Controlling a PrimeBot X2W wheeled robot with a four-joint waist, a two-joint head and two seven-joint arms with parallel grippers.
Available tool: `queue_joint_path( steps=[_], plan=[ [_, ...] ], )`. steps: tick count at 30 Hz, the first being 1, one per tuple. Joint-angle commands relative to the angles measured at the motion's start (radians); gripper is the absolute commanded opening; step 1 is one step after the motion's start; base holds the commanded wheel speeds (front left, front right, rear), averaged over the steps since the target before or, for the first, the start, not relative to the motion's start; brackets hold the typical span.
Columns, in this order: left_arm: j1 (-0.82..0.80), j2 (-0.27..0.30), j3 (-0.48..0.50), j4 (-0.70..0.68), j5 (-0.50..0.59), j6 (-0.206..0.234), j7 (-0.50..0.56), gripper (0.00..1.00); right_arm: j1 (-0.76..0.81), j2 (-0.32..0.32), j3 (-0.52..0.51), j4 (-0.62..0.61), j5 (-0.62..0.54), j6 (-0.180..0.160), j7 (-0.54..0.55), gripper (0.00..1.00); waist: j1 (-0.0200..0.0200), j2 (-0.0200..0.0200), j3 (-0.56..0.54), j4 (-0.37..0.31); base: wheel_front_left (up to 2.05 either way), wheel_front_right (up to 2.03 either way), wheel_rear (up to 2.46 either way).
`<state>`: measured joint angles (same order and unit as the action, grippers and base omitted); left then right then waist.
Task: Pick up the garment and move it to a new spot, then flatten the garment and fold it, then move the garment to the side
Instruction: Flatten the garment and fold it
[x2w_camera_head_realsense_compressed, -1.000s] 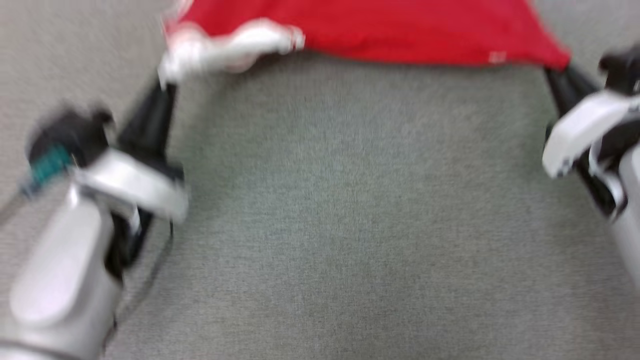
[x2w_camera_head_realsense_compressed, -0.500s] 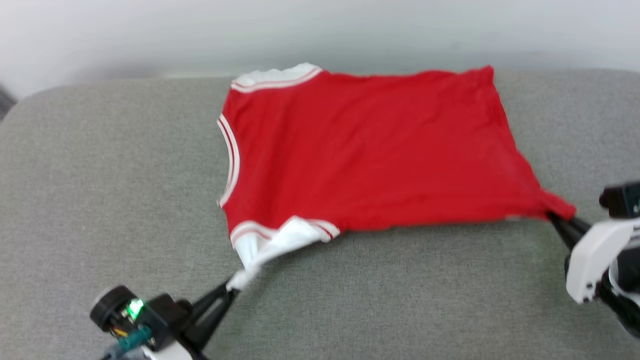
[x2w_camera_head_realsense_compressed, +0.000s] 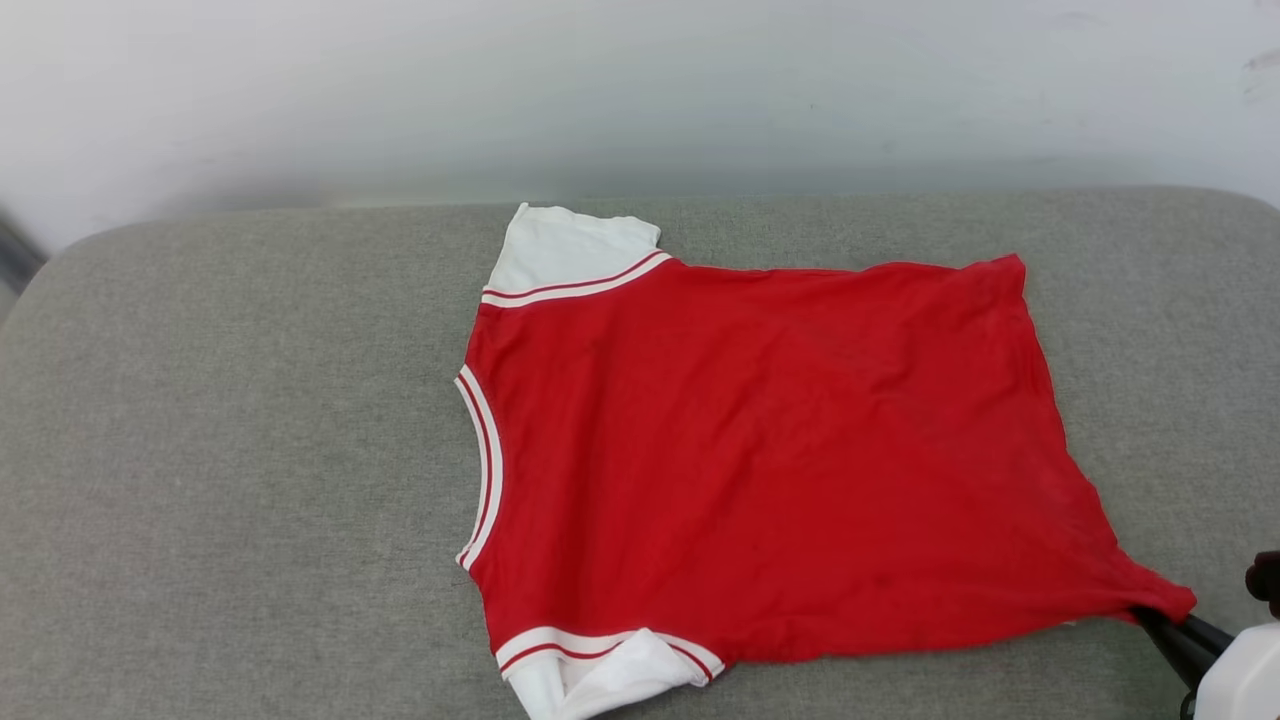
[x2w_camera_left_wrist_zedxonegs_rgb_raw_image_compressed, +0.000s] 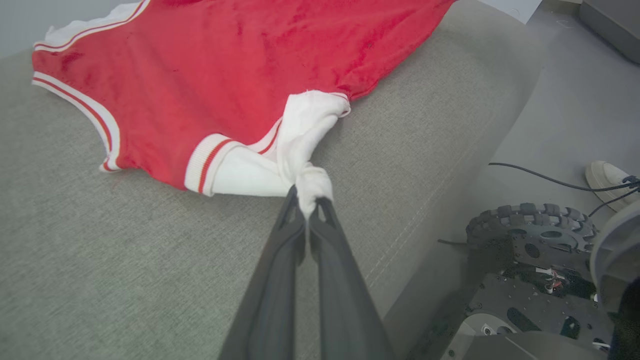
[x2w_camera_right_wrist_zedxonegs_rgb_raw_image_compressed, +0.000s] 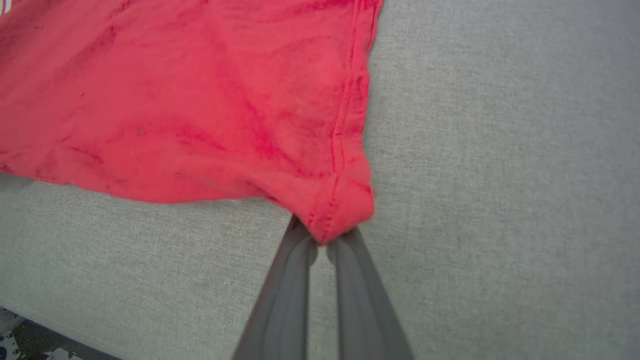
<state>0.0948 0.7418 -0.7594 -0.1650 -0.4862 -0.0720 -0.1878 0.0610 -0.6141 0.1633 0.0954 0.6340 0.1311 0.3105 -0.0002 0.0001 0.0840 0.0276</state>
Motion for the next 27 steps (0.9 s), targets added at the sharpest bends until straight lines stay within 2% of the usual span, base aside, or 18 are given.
queue_joint_path(
  steps=[1,6,9,14,27],
  plan=[
    [-0.016,0.001,0.011,-0.007,0.015,0.013,-0.012,0.00,0.029,0.019,-0.031,-0.036,-0.019,-0.001,0.019,0.00,0.0002,-0.0001,0.008,-0.001,0.00,0.00,0.00],
    [-0.075,0.023,0.045,-0.023,0.063,0.022,-0.038,0.00,0.026,0.044,-0.077,-0.097,-0.036,-0.001,0.049,0.00,0.0002,-0.0001,0.035,0.002,0.00,0.00,0.00],
    [-0.126,0.034,0.065,-0.039,0.098,0.013,-0.051,0.00,0.005,0.068,-0.101,-0.133,0.000,-0.001,0.071,0.00,0.0002,-0.0001,0.061,0.006,0.00,0.00,0.00],
    [-0.209,0.036,0.107,-0.038,0.113,0.005,-0.063,0.00,-0.047,0.063,-0.123,-0.172,-0.028,-0.001,0.113,0.00,0.0002,-0.0001,0.118,0.010,0.00,0.00,0.00],
    [-0.448,-0.012,0.142,0.108,0.106,-0.039,-0.073,0.00,-0.271,0.085,-0.133,-0.107,-0.132,-0.001,0.194,0.00,0.0002,-0.0001,0.275,0.023,0.00,0.00,0.00]
  ],
)
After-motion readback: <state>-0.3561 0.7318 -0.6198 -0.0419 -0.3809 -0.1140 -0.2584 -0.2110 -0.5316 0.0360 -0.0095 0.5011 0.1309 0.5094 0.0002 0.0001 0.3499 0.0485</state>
